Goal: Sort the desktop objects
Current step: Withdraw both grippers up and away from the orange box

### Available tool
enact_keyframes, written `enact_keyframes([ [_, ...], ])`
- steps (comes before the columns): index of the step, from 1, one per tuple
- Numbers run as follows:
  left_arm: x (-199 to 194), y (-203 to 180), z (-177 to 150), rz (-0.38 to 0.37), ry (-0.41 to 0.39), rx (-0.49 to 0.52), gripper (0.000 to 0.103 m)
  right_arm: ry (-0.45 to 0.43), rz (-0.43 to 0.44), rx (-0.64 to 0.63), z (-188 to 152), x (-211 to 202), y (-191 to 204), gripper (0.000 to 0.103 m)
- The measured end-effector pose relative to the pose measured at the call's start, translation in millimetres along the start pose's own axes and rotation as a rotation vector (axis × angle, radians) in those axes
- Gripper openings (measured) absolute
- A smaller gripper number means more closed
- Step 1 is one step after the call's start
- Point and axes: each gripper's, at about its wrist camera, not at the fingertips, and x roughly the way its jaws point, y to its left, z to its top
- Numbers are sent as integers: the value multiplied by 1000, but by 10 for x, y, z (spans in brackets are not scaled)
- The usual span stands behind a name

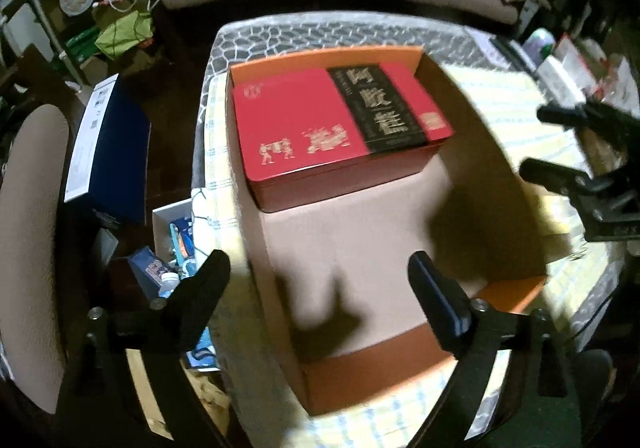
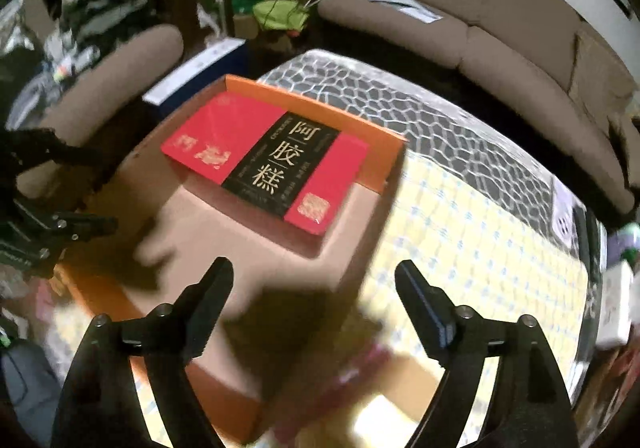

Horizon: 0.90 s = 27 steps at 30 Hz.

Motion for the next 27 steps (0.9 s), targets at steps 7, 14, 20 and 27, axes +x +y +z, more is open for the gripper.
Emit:
enact_keyframes([
  [7, -192, -247, -266, -13, -63, -25, 100, -43, 19, 80, -519, -538, -110, 93],
  [14, -235, -700, -564, -85, -74, -22, 103, -138, -54, 126, -1098, -1021, -230, 93],
  [20, -278, -1254, -729, -130, -115, 6, 103, -162, -93, 219, -1558, -1243, -487, 93],
  [27, -216, -1894, -715, -131, -163, 71, 103, -178, -94, 362, -2044, -1329, -850, 94],
])
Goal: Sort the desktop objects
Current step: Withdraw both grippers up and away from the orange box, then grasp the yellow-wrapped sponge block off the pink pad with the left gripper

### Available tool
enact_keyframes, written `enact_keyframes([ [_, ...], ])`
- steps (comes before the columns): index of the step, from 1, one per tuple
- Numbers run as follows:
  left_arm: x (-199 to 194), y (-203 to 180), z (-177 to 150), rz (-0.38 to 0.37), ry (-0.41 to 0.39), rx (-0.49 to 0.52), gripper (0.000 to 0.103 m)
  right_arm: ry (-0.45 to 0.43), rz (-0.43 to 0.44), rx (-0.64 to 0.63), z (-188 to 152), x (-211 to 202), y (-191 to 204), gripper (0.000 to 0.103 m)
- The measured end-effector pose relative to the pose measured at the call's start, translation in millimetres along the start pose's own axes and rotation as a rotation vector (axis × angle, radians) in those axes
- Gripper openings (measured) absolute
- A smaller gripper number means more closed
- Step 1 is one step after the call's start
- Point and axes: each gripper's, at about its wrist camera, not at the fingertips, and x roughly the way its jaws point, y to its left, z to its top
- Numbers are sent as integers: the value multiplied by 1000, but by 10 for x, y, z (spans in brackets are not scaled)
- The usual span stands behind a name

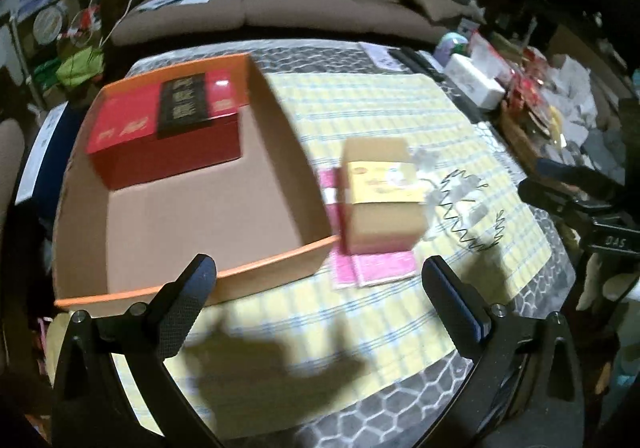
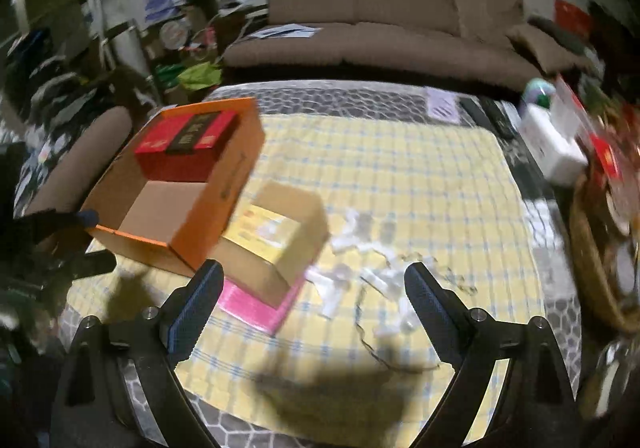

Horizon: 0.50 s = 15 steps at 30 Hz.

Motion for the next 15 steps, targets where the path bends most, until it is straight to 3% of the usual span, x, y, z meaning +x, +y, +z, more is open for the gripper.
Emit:
enact_keyframes([
  [6, 285, -511, 247, 40, 19, 106, 103, -14, -12, 66, -233, -16, -312, 94],
  [11, 612, -718, 480, 68, 73, 131, 102, -30, -23, 92, -421, 61, -374, 93],
  [15, 855, -796, 637, 110, 95, 148, 94, -18, -25, 100, -504, 140, -414, 93],
])
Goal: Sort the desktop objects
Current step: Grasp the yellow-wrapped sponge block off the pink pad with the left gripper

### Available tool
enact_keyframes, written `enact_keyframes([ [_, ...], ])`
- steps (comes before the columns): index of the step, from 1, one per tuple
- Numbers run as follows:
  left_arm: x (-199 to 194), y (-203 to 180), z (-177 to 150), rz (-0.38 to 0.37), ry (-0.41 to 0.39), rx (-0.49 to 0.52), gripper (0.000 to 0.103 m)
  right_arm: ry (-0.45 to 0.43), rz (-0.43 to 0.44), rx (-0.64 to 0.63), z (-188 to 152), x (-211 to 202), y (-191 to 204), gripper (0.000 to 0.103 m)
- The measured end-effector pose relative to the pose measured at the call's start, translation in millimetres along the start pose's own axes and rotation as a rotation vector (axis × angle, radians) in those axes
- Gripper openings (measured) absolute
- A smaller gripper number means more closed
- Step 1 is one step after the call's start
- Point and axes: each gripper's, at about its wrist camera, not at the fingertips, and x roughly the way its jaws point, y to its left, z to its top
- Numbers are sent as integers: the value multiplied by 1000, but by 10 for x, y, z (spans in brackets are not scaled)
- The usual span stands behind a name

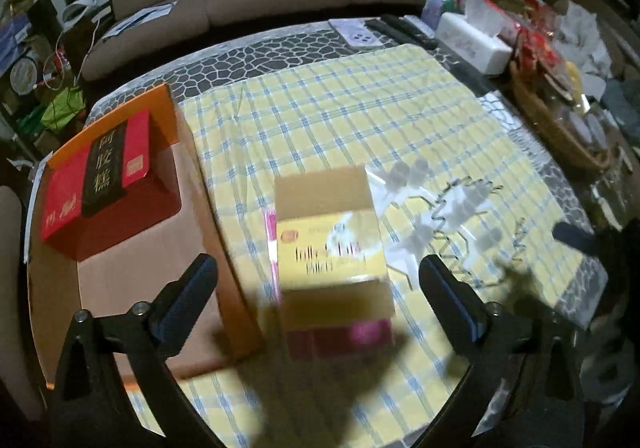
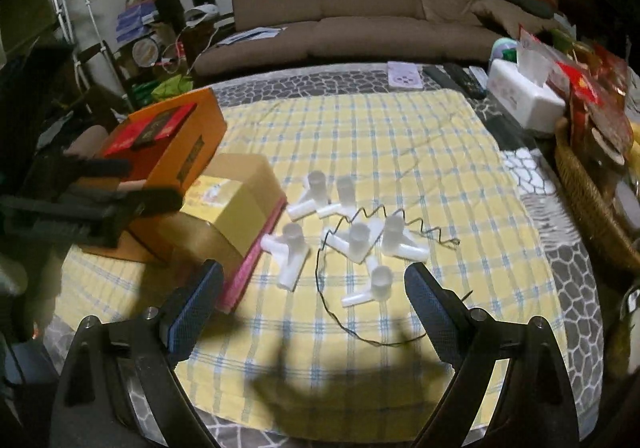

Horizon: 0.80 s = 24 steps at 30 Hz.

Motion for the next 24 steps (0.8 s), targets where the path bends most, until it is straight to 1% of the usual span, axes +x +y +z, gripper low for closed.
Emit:
enact_keyframes([
  [3, 141, -43, 75, 33, 22, 32, 94, -7, -8, 7, -48, 46, -32, 93],
  [6, 281, -82, 123, 52, 52, 42, 93, -30, -8, 49, -99, 87, -91, 86],
  [7, 324, -91, 135, 52, 62, 43, 92, -36, -5, 63, -115, 102, -108, 85],
  [9, 409, -115, 151, 56, 81, 47, 92, -41, 6, 98, -153, 141, -166, 84],
  [11, 486, -141, 151, 69, 99, 56, 92, -27, 20, 127, -168, 178, -231, 83],
  [14, 592, -162, 155, 86, 114, 56, 92, -47, 24, 162, -172, 150, -313, 82],
  [16, 675, -160, 163, 79, 129, 47, 92, -48, 34, 172, -186, 151, -325, 82],
  [19, 803, -177, 149, 68, 159, 41, 92, -33, 30, 146, -198, 188, -270, 82],
  [20, 834, -189, 142, 66, 166, 41, 90, -29, 33, 136, -199, 199, -244, 81],
  [21, 861, -204, 133, 67, 173, 45, 81, -28, 32, 131, -201, 208, -235, 81],
  [24, 866, -243, 117, 70, 166, 60, 80, -29, 26, 126, -197, 225, -223, 80],
])
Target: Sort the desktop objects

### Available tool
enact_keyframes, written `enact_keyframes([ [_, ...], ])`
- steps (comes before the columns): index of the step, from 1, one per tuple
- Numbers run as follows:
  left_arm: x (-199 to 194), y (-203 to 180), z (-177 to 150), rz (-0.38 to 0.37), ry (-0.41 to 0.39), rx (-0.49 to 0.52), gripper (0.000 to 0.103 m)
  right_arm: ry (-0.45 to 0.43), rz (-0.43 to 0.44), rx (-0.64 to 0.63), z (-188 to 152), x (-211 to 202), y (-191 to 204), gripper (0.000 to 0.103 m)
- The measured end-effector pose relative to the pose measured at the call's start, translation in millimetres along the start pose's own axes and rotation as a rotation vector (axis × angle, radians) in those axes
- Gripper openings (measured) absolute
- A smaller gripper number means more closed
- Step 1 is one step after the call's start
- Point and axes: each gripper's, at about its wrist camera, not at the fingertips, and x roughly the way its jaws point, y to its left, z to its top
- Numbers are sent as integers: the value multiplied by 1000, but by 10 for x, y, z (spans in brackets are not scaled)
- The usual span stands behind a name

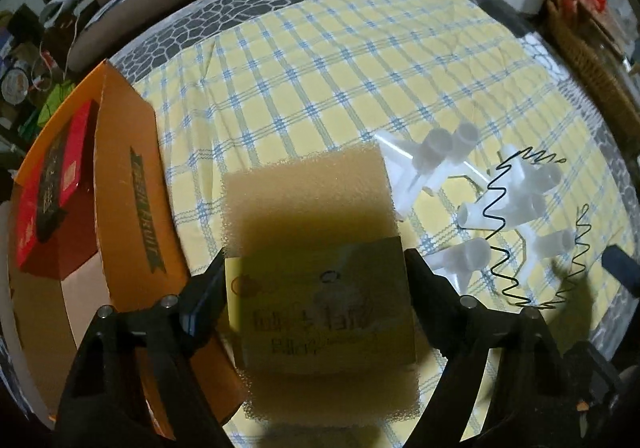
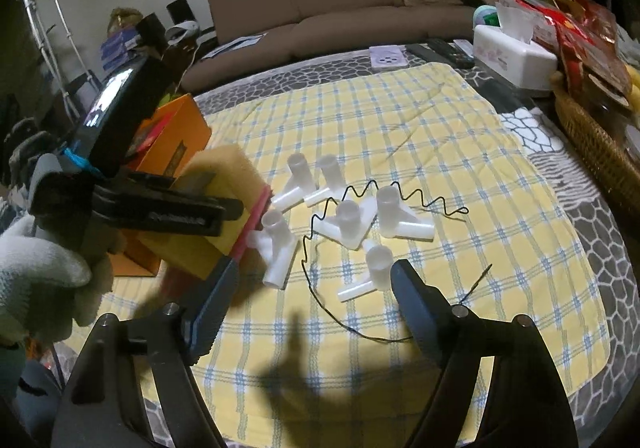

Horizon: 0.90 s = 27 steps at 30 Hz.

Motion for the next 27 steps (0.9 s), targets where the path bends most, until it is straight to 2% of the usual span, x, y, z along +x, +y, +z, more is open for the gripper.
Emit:
enact_keyframes([
  [2, -37, 23, -9, -13, -7, -9, 79, -3, -16, 13, 10, 11, -50, 80],
  [8, -334, 217, -8, -92, -70, -73, 79, 6, -22, 41, 28, 54, -235, 69],
  [15, -788, 461, -102, -164, -152, -115, 79, 53, -21, -105, 38, 290, 25, 68],
  [18, -952, 602, -171, -184, -176, -132, 79, 82, -47, -150, 31, 449, 102, 67],
  [21, -1076, 759, -245, -195, -190, -154, 79, 66, -70, -189, 49, 501, 141, 67],
  [22, -1112, 816, -275, -200, -193, -163, 79, 65, -76, -192, 52, 510, 147, 66],
  [24, -1175, 926, -336, -209, -203, -179, 79, 55, -83, -206, 59, 483, 184, 48],
  [27, -1266, 1088, -418, -220, -216, -198, 79, 30, -68, -233, 61, 393, 254, 45],
])
